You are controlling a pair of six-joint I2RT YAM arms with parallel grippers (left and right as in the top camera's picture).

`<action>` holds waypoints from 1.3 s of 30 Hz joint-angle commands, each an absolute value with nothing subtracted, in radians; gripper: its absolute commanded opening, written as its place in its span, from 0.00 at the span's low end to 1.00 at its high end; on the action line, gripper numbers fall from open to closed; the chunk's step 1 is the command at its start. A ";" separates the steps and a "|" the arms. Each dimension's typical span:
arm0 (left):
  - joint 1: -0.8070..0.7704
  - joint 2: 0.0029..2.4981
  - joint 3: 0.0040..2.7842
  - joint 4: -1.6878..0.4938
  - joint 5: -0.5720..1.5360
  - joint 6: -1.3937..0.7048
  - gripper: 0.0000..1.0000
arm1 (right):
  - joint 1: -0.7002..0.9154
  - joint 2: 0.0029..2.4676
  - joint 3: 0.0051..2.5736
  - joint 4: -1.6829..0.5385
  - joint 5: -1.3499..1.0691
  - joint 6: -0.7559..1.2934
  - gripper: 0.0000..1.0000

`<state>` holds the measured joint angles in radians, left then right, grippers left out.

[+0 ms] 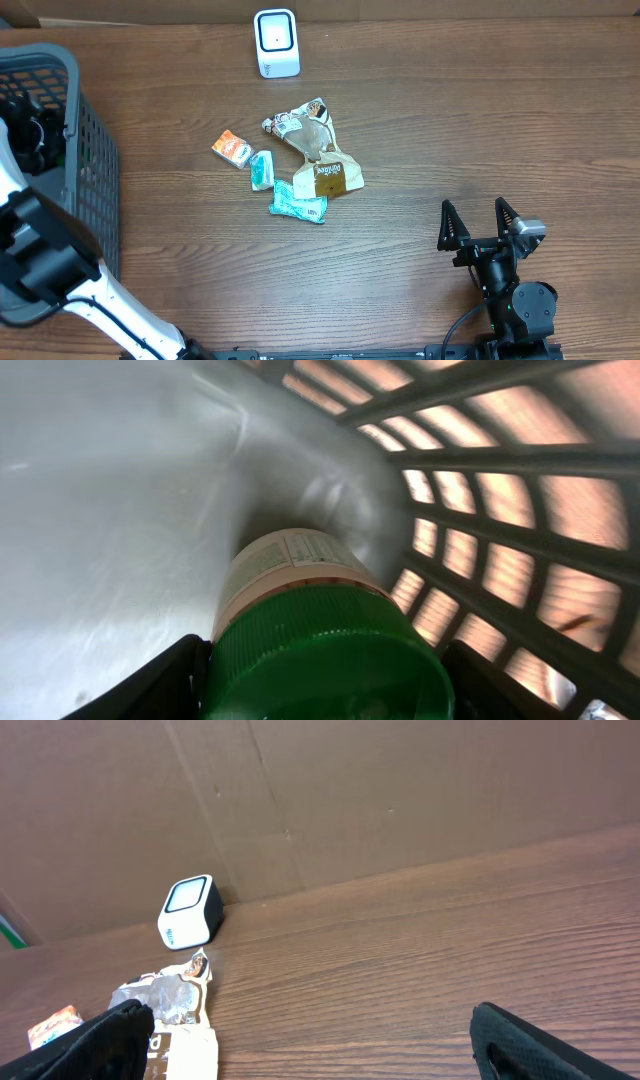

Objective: Scan the item barcode
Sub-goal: 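Grasp the green-lidded jar with the left gripper and lift it out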

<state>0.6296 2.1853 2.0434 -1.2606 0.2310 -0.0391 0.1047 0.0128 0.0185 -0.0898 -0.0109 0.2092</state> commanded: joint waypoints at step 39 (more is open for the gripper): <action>0.006 1.477 1.505 -1.298 0.210 -0.234 0.50 | 0.101 0.003 0.008 -0.084 -0.010 0.208 1.00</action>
<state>0.0280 1.4799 1.6180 -1.3449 0.2207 -0.2073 0.1043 0.0128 0.0185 -0.0895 -0.0113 0.2092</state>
